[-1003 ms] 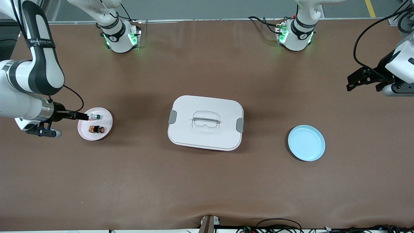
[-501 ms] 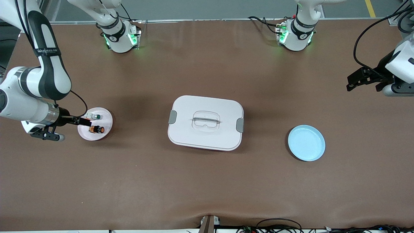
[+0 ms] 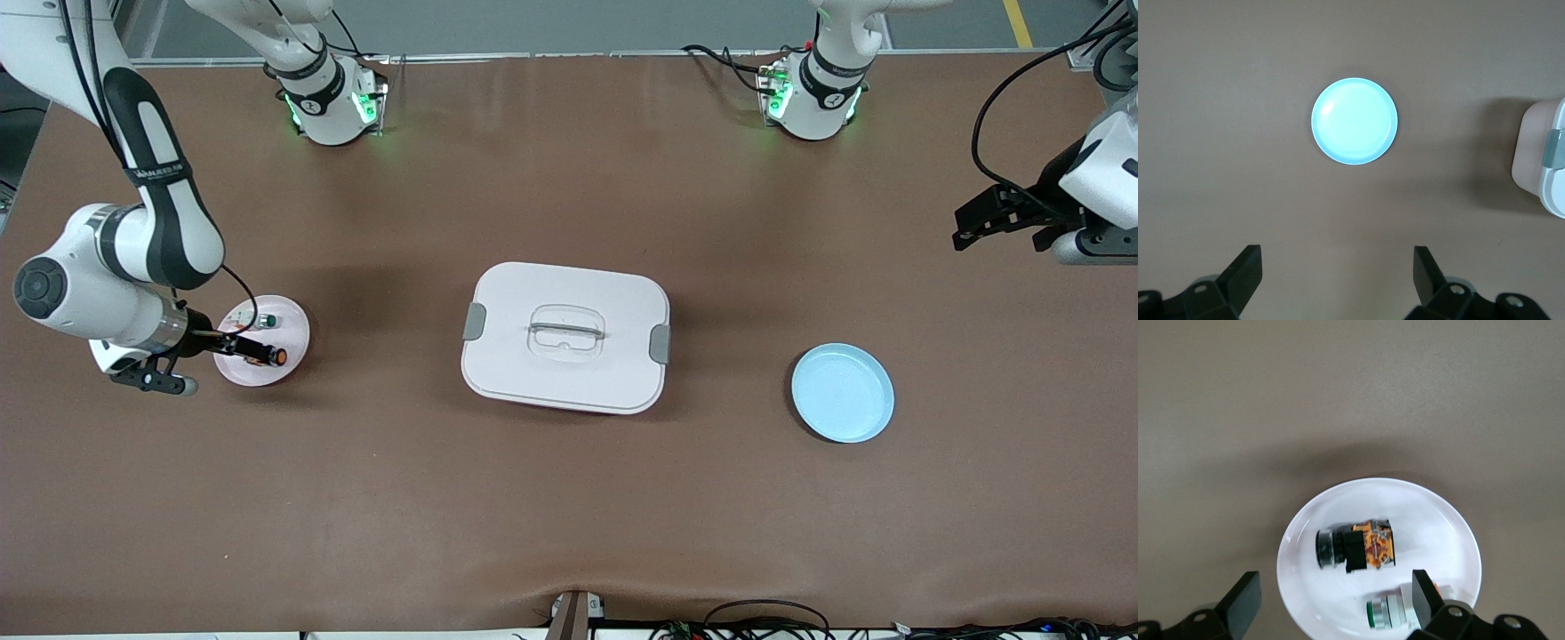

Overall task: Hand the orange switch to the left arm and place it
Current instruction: 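Lower the right gripper over the black-orange switch on the pink plate, then close the right gripper on the black-orange switch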

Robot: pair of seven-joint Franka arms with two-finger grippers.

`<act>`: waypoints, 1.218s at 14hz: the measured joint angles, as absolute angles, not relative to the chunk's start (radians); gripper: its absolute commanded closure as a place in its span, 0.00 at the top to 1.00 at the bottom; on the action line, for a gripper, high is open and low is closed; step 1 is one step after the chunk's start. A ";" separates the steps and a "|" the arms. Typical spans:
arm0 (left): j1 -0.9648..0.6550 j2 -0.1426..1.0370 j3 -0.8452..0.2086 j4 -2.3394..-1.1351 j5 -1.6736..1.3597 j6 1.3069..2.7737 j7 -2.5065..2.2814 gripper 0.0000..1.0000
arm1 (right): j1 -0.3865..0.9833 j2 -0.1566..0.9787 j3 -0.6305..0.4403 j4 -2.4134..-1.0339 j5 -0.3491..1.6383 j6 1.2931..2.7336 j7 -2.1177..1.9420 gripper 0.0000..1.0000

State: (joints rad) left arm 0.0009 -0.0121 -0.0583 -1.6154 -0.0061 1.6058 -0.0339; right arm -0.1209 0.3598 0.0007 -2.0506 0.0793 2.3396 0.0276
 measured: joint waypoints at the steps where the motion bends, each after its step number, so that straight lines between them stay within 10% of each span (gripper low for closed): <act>1: 0.001 -0.012 -0.058 -1.615 -0.006 1.606 -0.034 1.00 | -0.121 0.368 0.001 -2.064 0.079 2.367 0.028 1.00; 17: 0.001 -0.012 -0.058 -1.615 -0.006 1.606 -0.034 1.00 | -0.122 0.435 0.001 -2.154 0.079 2.562 -0.035 1.00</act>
State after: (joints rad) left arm 0.0006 -0.0119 -0.0583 -1.6154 -0.0061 1.6058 -0.0339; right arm -0.1219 0.4354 0.0006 -2.1539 0.0793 2.5616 -0.0348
